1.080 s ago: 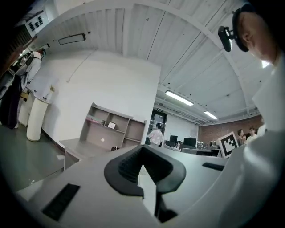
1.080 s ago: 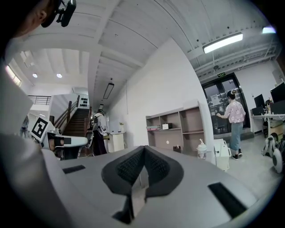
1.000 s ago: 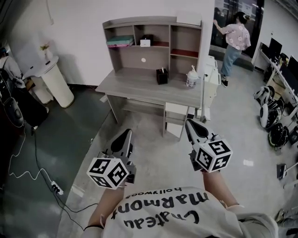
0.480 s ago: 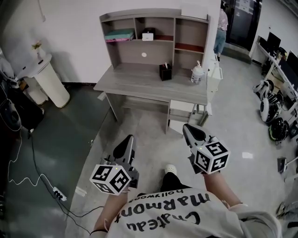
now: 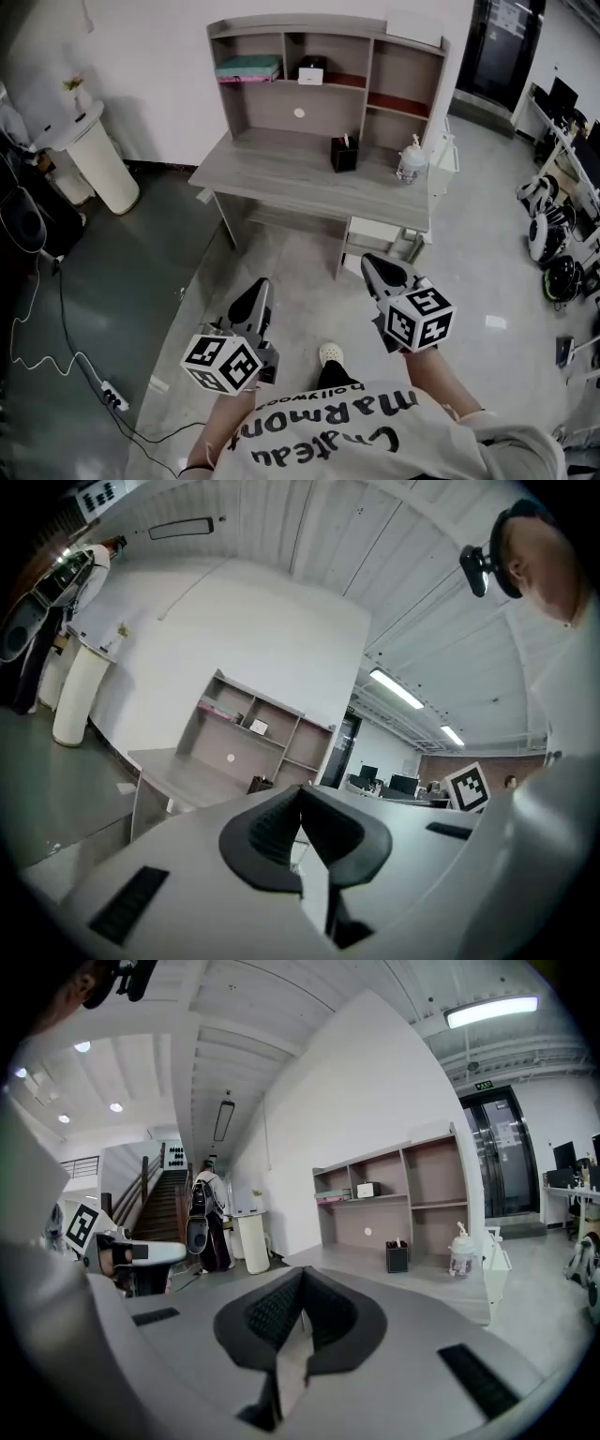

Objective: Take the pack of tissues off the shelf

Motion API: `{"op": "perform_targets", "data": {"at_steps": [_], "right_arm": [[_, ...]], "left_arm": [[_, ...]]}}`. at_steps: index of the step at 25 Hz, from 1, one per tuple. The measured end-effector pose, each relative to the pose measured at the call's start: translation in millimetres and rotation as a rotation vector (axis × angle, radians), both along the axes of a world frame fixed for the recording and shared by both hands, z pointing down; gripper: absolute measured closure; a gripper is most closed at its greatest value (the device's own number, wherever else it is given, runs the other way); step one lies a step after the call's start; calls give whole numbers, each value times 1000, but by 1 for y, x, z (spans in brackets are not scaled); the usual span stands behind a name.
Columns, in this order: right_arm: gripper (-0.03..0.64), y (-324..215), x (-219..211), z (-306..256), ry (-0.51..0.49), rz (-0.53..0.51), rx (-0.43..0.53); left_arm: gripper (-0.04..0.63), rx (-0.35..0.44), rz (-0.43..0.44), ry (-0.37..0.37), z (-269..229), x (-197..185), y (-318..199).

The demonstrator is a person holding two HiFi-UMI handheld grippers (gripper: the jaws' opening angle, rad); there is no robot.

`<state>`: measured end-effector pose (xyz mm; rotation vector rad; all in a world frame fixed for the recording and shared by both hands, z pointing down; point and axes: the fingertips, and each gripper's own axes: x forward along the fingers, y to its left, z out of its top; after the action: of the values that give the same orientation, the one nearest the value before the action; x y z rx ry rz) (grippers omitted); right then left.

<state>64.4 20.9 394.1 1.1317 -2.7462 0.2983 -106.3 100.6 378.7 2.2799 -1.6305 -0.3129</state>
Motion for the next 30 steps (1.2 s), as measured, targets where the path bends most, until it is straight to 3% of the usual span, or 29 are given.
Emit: {"op": "perform_targets", "data": {"at_steps": [9,14,22,30], "right_arm": [[609,-99,-14,-24,-24,-31,25],[609,-157,-19,-43,-35,-53,62],[609,-224,-15,-50,-58,-74,91],[609,-247,-4,-39,-87,-71,55]], "left_arm": [[577,53,-15,6,-28,-9,-94],[577,130,-76,-5,-51,-19,-141],[578,168,-113,-20,-64,-17,-196],[577,126,-96,-14,-55,-12,-220]]}}
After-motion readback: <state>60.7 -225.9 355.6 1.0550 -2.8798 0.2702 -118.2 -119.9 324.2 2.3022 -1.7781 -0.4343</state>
